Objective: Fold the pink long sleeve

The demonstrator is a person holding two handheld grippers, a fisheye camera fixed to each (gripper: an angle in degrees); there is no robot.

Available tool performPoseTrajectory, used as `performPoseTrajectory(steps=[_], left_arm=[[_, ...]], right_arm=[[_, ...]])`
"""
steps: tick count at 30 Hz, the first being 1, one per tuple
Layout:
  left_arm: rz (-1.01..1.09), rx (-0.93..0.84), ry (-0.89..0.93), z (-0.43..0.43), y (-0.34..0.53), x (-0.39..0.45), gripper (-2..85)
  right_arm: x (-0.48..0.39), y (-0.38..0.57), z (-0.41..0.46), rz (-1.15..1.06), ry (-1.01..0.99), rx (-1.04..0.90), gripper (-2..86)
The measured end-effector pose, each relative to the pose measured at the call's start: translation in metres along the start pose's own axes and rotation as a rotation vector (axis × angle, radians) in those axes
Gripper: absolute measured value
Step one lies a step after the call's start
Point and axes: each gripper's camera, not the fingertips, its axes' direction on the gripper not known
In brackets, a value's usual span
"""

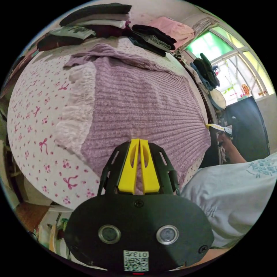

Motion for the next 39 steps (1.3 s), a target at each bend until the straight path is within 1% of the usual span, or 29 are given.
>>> performPoseTrajectory(steps=[2, 5, 6, 8, 10, 12, 15, 17, 18, 21, 23, 26, 28, 30, 31, 32, 33, 34, 35, 37, 39], left_arm=[[-0.048, 0.043, -0.054, -0.014, -0.002, -0.011, -0.3], [-0.057, 0.14, -0.1, -0.032, -0.03, -0.016, -0.3], [-0.051, 0.151, -0.11, -0.033, -0.039, -0.016, -0.3], [-0.023, 0.148, -0.186, -0.027, -0.081, -0.014, -0.3], [0.008, 0.141, -0.241, -0.017, -0.112, -0.013, -0.3], [0.045, 0.144, -0.258, -0.006, -0.139, -0.012, -0.3], [0.057, 0.119, -0.321, 0.013, -0.17, -0.014, -0.3], [0.041, 0.09, -0.332, 0.028, -0.183, -0.017, -0.2], [0.039, 0.086, -0.329, 0.032, -0.185, -0.018, -0.2], [0.019, 0.112, -0.334, 0.039, -0.19, -0.019, -0.3], [-0.03, 0.128, -0.307, 0.04, -0.195, -0.023, -0.3], [-0.052, 0.128, -0.282, 0.041, -0.203, -0.028, -0.3], [-0.054, 0.124, -0.271, 0.041, -0.208, -0.03, -0.3], [-0.058, 0.13, -0.257, 0.042, -0.211, -0.033, -0.3], [-0.061, 0.139, -0.248, 0.043, -0.212, -0.035, -0.4], [-0.065, 0.151, -0.238, 0.043, -0.213, -0.036, -0.4], [-0.068, 0.158, -0.233, 0.044, -0.214, -0.037, -0.4], [-0.075, 0.172, -0.222, 0.044, -0.214, -0.039, -0.3], [-0.086, 0.182, -0.205, 0.045, -0.215, -0.042, -0.3], [-0.089, 0.191, -0.188, 0.046, -0.217, -0.044, -0.3], [-0.087, 0.189, -0.18, 0.047, -0.221, -0.046, -0.3]], right_arm=[[0.006, -0.014, -0.004, 0.011, 0.036, 0.024, 0.6], [0.003, -0.06, -0.009, -0.061, 0.074, 0.093, 1.5], [-0.003, -0.088, -0.01, -0.11, 0.05, 0.129, 2.5], [-0.02, -0.137, -0.005, -0.204, -0.009, 0.171, 4.5], [-0.044, -0.19, 0.005, -0.315, -0.083, 0.174, 6.1], [-0.083, -0.26, 0.019, -0.45, -0.164, 0.195, 7.2], [-0.137, -0.338, 0.039, -0.596, -0.221, 0.207, 8.0], [-0.169, -0.379, 0.057, -0.655, -0.236, 0.18, 9.2], [-0.189, -0.402, 0.071, -0.678, -0.258, 0.137, 10.0], [-0.232, -0.448, 0.108, -0.701, -0.304, 0.047, 11.3], [-0.255, -0.468, 0.129, -0.722, -0.289, 0.004, 11.0], [-0.279, -0.491, 0.159, -0.795, -0.196, -0.093, 5.7], [-0.275, -0.504, 0.155, -0.828, -0.211, -0.074, 4.0], [-0.241, -0.525, 0.13, -0.773, -0.201, 0.039, 3.3], [-0.228, -0.531, 0.123, -0.752, -0.213, 0.064, 3.2], [-0.199, -0.541, 0.109, -0.698, -0.232, 0.112, 3.1], [-0.168, -0.548, 0.098, -0.628, -0.208, 0.165, 3.1], [-0.152, -0.551, 0.094, -0.592, -0.181, 0.186, 3.1], [-0.122, -0.554, 0.09, -0.519, -0.108, 0.215, 3.2], [-0.08, -0.554, 0.096, -0.42, -0.014, 0.203, 3.3], [-0.036, -0.548, 0.115, -0.304, 0.031, 0.062, 3.7]])
